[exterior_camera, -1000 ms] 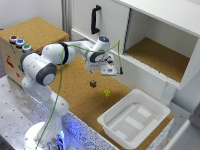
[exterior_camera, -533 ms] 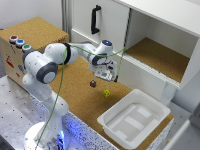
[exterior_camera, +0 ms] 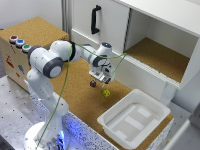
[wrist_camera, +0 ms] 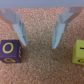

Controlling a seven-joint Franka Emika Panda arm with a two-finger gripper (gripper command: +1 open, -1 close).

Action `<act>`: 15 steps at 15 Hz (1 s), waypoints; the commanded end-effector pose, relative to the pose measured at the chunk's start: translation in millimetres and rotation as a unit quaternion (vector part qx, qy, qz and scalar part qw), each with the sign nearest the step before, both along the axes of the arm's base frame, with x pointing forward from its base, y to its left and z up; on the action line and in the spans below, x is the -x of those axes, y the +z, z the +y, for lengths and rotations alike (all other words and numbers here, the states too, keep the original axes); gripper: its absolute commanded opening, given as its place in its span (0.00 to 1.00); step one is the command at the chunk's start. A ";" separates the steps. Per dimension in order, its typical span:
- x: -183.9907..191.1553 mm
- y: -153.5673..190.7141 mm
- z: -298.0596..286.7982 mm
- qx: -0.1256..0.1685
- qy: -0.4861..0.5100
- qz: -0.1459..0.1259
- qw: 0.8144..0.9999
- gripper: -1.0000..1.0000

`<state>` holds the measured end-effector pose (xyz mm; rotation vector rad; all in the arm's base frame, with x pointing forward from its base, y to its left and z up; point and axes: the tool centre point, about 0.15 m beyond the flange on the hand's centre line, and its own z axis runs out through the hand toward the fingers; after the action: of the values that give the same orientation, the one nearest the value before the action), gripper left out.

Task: Sweep the purple block to the left

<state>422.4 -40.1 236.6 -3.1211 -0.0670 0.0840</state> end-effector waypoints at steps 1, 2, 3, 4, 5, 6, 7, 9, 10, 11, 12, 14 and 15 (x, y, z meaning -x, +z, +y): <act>-14.3 -23.5 5.9 0.019 -0.025 0.022 0.999 0.00; -11.9 -25.0 5.9 0.019 -0.027 0.022 0.999 0.00; -8.7 -25.8 5.2 0.027 -0.034 0.016 0.999 0.00; -5.7 -27.2 5.4 0.023 -0.041 0.016 0.999 0.00; -2.8 -28.8 6.5 0.020 -0.048 0.014 0.999 0.00; -0.2 -30.9 9.7 0.018 -0.054 0.010 0.998 0.00; 1.6 -32.2 14.7 0.020 -0.052 0.007 0.998 0.00; 3.9 -34.1 23.8 0.021 -0.054 0.006 0.998 0.00; 5.2 -35.5 29.4 0.023 -0.051 0.009 0.998 0.00; 5.9 -36.3 34.6 0.026 -0.050 0.008 0.998 0.00; 5.4 -37.1 38.8 0.026 -0.050 0.007 0.998 0.00; 2.6 -38.9 48.1 0.027 -0.056 0.005 0.998 0.00; 2.2 -39.1 53.3 0.029 -0.058 0.006 0.998 0.00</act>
<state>418.2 -13.8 210.8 -3.1334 0.0709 0.1463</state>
